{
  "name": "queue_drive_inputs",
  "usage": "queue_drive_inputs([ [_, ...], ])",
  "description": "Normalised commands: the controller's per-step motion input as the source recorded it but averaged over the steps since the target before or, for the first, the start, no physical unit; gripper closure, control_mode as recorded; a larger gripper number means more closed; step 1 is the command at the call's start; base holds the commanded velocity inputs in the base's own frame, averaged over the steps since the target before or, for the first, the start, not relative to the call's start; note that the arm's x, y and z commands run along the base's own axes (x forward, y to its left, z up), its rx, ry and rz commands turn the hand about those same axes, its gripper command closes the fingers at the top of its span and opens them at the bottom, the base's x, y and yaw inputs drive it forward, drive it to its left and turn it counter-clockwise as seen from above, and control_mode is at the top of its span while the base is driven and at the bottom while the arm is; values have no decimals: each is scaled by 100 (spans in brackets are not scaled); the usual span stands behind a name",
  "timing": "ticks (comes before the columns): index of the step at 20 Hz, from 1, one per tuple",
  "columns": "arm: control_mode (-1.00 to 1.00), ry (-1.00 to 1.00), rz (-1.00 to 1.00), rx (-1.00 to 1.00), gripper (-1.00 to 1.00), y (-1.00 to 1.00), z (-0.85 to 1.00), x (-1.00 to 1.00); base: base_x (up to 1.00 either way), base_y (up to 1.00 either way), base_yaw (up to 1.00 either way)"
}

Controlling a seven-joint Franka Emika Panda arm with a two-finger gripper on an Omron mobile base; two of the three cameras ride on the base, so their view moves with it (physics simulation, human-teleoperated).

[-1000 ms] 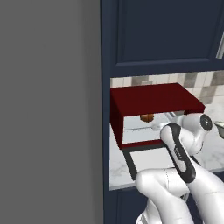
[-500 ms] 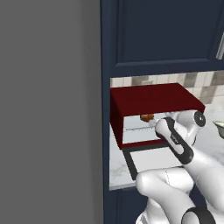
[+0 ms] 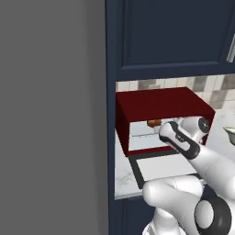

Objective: Pick up the heated bread from the toaster oven and place it in the bowl. Then move the bread bowl to the dining counter.

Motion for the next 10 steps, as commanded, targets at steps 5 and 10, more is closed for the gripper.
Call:
queue_drive_inputs([
  [5,-100,0,0,0,-100,0,-15,28,0,0,0],
  [10,-100,0,0,0,-100,0,-21,29,0,0,0],
])
